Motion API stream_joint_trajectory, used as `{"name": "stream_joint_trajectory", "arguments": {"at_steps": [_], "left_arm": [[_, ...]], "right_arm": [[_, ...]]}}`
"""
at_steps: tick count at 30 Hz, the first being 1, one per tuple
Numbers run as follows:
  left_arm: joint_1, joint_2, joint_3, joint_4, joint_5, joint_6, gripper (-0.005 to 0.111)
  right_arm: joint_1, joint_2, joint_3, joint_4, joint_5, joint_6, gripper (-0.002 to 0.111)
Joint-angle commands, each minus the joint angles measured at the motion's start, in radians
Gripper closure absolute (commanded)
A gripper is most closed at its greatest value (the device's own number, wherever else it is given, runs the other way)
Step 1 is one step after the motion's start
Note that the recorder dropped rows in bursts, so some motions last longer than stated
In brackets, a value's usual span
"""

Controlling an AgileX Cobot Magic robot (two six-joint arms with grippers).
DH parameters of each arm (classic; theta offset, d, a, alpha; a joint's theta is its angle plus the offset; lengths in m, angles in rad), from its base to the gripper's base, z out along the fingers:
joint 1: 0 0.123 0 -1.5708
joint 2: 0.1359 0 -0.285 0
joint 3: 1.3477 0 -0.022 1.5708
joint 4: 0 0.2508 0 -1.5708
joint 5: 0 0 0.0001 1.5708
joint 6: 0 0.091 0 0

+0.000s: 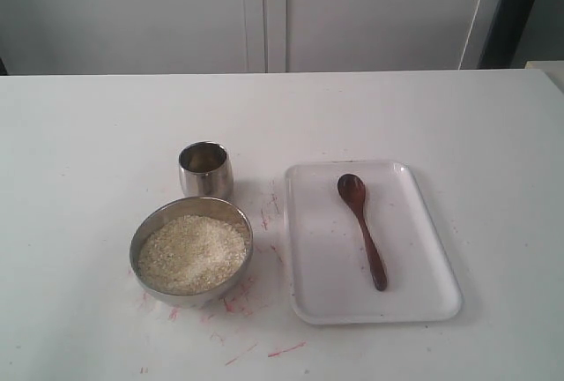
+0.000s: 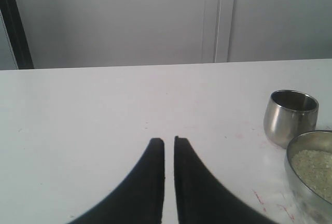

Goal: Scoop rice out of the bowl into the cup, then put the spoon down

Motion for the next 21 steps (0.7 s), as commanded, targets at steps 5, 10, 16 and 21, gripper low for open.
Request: {"name": "stream_joint_trajectory", "arguments": {"at_steps": [5, 10, 16, 21], "left_arm": [[-0.004, -0.001, -0.007, -0.005, -0.005, -0.001, 0.092], [-0.004, -0.001, -0.007, -0.005, -0.005, -0.001, 0.092], [-0.004, -0.001, -0.007, -0.005, -0.005, -0.001, 0.092], [-0.004, -0.001, -0.007, -0.005, -0.005, -0.001, 0.092]], "right_arm": [[-0.005, -0.006, 0.007, 0.003, -0.015, -0.014, 0.108], [-0.005, -0.006, 0.007, 0.003, -0.01, -0.014, 0.108], [-0.005, -0.006, 0.007, 0.003, -0.01, -0.014, 0.108], [-0.005, -0.006, 0.007, 0.003, -0.01, -0.014, 0.108]]}}
